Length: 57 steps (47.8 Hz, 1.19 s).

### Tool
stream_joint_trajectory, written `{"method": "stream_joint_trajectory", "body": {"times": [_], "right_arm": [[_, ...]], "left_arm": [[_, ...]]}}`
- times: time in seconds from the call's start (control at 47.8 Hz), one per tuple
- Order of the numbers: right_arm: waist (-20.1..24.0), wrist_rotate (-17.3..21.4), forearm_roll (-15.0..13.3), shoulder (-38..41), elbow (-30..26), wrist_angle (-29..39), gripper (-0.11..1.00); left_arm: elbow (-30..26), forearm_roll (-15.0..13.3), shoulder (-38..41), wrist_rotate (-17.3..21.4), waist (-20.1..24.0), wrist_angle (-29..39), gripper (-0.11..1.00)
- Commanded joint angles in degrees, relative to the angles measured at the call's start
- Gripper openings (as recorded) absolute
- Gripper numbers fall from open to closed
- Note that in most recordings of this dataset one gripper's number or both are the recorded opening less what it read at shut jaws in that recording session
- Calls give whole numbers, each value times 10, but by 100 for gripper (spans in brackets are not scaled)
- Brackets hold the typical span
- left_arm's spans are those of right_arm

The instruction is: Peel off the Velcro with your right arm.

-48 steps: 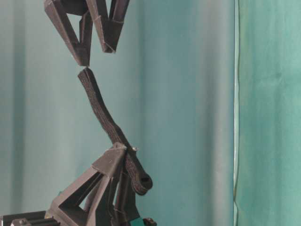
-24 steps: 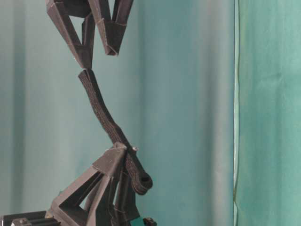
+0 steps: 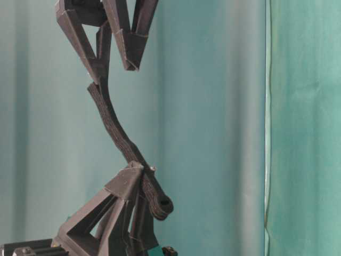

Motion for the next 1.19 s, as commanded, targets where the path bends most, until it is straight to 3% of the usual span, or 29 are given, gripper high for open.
{"method": "stream_joint_trajectory", "body": {"times": [0.0,0.251,0.816,1.172], "right_arm": [[2,-1,0,-1,-14,-8,67],[2,-1,0,8,-17,-22,61],[0,-1,0,17,-18,-62,13],[-4,0,0,31,-20,-64,11]], "left_arm": [[-5,-1,-11,0,2,-8,10],[-5,-1,-11,0,1,-7,10],[-5,-1,-11,0,1,-7,10],[-5,-1,-11,0,-2,-7,10]]}}
